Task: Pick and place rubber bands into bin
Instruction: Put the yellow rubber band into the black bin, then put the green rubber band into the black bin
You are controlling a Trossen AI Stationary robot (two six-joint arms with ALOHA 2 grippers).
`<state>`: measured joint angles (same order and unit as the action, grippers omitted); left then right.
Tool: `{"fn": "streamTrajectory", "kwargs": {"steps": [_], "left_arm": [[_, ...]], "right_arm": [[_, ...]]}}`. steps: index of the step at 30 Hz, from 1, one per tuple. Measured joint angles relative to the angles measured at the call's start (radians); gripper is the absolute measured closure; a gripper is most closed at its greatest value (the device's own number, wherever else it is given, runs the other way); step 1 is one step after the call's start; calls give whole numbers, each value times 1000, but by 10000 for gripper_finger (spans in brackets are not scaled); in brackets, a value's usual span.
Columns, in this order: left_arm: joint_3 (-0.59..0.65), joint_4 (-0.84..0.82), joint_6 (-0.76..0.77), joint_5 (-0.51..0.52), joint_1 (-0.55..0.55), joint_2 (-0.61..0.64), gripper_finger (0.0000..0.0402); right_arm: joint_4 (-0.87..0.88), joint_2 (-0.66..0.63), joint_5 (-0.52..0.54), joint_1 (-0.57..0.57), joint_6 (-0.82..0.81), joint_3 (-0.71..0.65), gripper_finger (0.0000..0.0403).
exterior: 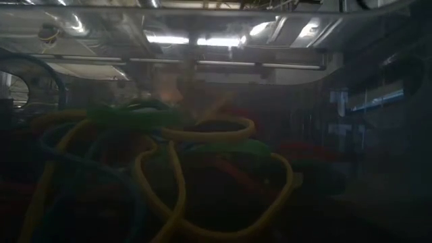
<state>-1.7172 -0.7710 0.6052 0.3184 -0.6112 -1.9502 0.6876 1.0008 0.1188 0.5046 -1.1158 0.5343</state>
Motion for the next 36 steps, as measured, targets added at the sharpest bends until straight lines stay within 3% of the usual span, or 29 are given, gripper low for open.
{"fn": "streamTrajectory", "kwargs": {"steps": [8,11,19,27,36], "left_arm": [[0,5,151,-7,42,-79,398],[0,-3,180,-55,52,-123,393],[0,-17,286,-150,57,-174,329],[0,-23,314,-274,65,-108,270],[0,-235,325,-183,72,22,280]], "right_arm": [[-14,0,0,48,85,0,377],[-16,0,1,57,110,0,377],[-16,0,1,65,180,0,377],[-16,0,1,64,178,0,377],[-40,0,1,64,179,0,377]]}}
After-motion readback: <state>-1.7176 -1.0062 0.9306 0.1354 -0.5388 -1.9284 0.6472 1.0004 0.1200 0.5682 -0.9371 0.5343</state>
